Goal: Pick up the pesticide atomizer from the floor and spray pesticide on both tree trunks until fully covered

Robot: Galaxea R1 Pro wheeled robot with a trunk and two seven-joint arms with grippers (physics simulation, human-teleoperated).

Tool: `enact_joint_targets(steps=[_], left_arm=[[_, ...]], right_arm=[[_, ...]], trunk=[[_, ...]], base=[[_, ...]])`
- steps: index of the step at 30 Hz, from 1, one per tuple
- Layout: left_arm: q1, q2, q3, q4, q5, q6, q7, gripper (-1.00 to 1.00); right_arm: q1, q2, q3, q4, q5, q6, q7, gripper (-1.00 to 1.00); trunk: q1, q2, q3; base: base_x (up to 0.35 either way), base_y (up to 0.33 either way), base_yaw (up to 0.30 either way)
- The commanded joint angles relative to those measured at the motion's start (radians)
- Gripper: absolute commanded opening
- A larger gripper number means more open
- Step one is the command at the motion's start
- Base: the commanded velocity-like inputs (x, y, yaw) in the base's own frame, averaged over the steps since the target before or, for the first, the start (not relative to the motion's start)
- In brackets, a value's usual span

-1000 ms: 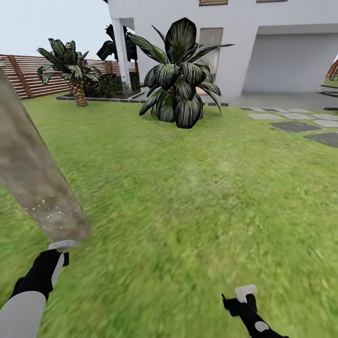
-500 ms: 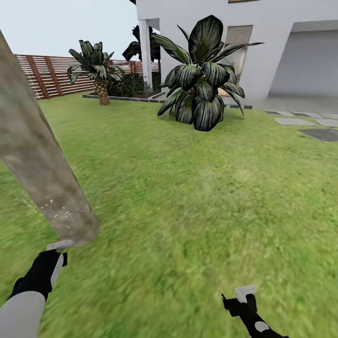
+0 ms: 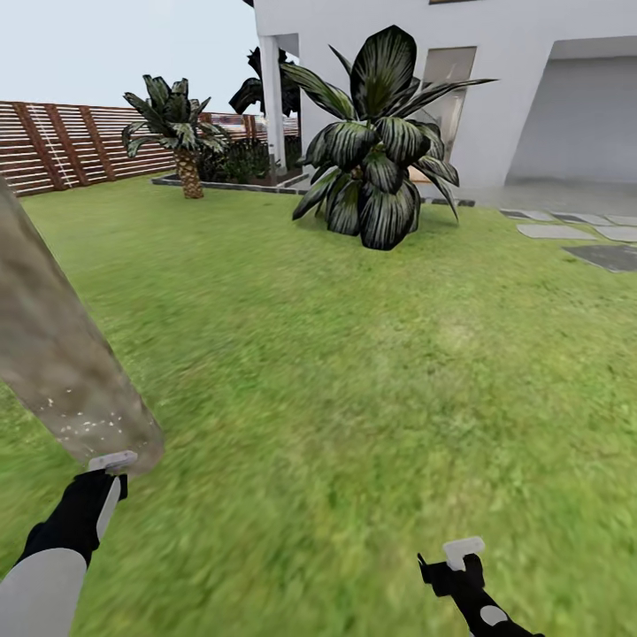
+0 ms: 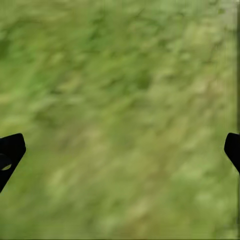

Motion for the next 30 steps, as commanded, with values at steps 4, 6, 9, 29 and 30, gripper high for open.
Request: enact_joint_targets(steps=[4,6,9,29,30], left_arm=[[-0.001,-0.001,0.003,-0.003,-0.011,0.003,-0.003,-1.00],[-0.001,-0.001,0.003,-0.003,-0.011,0.003,-0.003,-1.00],[-0.001,-0.002,0.004,-0.003,-0.011,0.003,-0.003,-1.00],[-0.122,-0.015,-0.017,-0.052,-0.017,0.122,-0.006,-1.00],[-0.125,-0.015,-0.042,-0.070,-0.017,0.129,-0.007,-1.00]], right_arm=[[0.000,0.000,0.009,0.000,-0.010,-0.003,-0.002,1.00],[0.000,0.000,0.009,0.000,-0.010,-0.003,-0.002,1.00],[0.000,0.000,0.009,0.000,-0.010,-0.003,-0.002,1.00],[0.000,0.000,0.009,0.000,-0.010,-0.003,-0.002,1.00],[0.000,0.000,0.009,0.000,-0.010,-0.003,-0.002,1.00]], trunk=[[0.000,0.000,-0.001],[0.000,0.000,-0.001],[0.000,0.000,-0.001],[0.000,0.000,-0.001],[0.000,0.000,-0.001]], base=[[0.302,-0.105,0.000],[0.265,-0.157,0.056],[0.173,-0.222,0.213],[-0.011,-0.128,0.265],[0.000,0.000,0.044]])
